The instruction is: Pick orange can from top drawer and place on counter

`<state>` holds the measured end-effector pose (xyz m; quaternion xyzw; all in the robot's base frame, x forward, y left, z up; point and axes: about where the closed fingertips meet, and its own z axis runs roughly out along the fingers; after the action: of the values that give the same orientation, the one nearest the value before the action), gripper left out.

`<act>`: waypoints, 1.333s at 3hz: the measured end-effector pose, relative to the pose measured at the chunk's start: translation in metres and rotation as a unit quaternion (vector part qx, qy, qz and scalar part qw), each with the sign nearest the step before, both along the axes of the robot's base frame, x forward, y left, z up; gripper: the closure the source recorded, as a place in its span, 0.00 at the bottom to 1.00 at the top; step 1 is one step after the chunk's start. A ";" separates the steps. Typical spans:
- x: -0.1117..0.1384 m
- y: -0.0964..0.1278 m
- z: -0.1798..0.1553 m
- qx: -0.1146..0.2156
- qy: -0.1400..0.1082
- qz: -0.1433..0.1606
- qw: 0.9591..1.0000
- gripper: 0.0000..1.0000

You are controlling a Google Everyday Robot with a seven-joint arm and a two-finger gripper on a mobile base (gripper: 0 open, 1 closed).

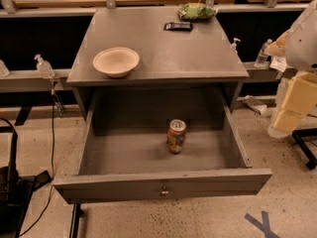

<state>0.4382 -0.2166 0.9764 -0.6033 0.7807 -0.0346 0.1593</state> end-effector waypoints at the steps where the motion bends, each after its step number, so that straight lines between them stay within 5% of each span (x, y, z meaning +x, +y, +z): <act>1: 0.000 0.000 0.000 0.000 0.000 0.000 1.000 0.00; 2: 0.012 0.013 -0.008 0.017 -0.009 0.011 1.000 0.00; 3: 0.037 0.072 -0.052 0.090 -0.016 0.056 0.994 0.00; 4: 0.062 0.151 -0.103 0.169 -0.011 0.109 0.980 0.00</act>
Offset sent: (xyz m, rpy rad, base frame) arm 0.0749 0.0795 -0.0542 0.2172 -0.0916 0.1347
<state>0.5003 -0.0651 0.8736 -0.6486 0.7032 0.1088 0.2702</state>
